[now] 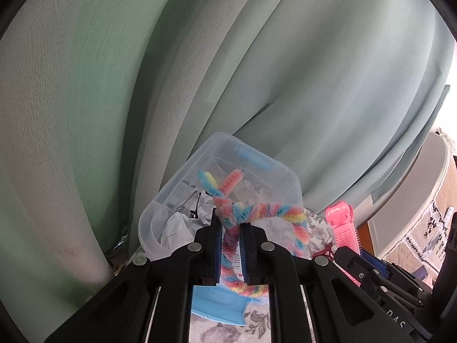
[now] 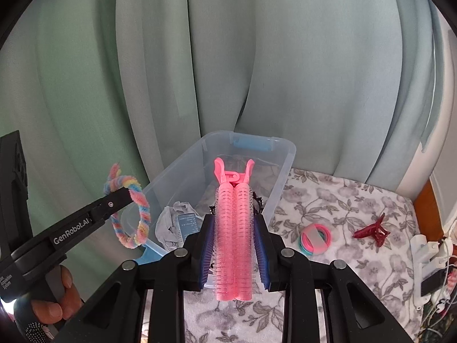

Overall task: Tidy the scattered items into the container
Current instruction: 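Lift and carry the pipe-cleaner loop and pink roller over the box with both tools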

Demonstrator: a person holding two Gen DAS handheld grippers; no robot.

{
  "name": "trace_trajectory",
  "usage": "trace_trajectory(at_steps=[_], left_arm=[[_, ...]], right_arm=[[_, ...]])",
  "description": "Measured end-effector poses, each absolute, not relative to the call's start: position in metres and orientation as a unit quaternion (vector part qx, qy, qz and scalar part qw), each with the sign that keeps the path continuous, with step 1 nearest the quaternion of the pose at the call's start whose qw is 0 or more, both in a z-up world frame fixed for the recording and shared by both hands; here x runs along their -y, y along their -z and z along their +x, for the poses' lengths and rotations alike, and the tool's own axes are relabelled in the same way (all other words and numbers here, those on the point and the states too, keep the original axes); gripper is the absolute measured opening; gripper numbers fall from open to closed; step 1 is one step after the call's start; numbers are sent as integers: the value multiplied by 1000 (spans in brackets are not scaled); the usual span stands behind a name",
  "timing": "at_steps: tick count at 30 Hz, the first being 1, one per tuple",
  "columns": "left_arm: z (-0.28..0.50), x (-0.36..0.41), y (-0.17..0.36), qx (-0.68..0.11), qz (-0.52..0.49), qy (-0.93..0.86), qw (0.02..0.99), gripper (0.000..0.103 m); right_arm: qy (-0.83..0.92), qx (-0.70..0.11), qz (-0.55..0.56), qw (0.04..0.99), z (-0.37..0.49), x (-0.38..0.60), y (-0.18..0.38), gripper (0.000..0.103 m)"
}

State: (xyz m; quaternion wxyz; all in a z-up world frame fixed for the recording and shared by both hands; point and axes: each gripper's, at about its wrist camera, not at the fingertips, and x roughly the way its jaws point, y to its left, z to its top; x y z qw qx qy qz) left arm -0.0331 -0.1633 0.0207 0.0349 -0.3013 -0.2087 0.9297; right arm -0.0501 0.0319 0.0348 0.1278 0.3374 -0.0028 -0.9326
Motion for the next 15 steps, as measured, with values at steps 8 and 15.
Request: trace_trajectory(at_steps=[8, 15], left_arm=[[-43, 168, -7, 205, -317, -925, 34, 11], [-62, 164, 4, 201, -332, -921, 35, 11]], right_arm=[[924, -3, 356, 138, -63, -24, -26, 29], [915, -9, 374, 150, -78, -18, -10, 29]])
